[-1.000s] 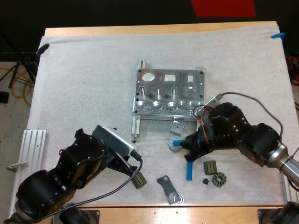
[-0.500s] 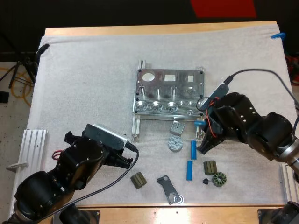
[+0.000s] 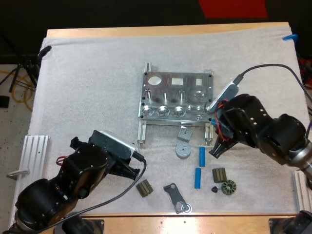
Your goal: Load cells from right to left
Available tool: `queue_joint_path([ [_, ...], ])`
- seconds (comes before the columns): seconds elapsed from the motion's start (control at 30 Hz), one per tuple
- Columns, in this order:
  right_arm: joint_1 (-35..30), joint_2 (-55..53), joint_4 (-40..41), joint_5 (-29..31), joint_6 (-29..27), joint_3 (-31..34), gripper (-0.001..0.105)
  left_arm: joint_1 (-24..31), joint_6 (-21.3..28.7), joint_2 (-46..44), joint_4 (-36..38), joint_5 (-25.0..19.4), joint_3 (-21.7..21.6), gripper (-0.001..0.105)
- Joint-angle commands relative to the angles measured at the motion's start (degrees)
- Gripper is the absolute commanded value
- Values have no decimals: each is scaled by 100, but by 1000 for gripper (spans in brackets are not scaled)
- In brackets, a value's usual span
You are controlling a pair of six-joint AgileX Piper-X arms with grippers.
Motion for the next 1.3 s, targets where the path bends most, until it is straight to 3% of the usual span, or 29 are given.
queue_joint_path([
  [0.0,-14,73,7,68,-102,-55,0,-3,88,-36,-23,113,-43,57],
  [0.27,-43,539,7,82,-324,-242,0,-3,252,-36,-23,468,-43,57],
  [0.8,-531,2241,346,153,-927,-1557,0,-3,266,-8,-44,487,-23,57],
  [1.27,-668,3235,440,406,-1347,-1998,0,-3,266,-8,-44,663,-19,57],
])
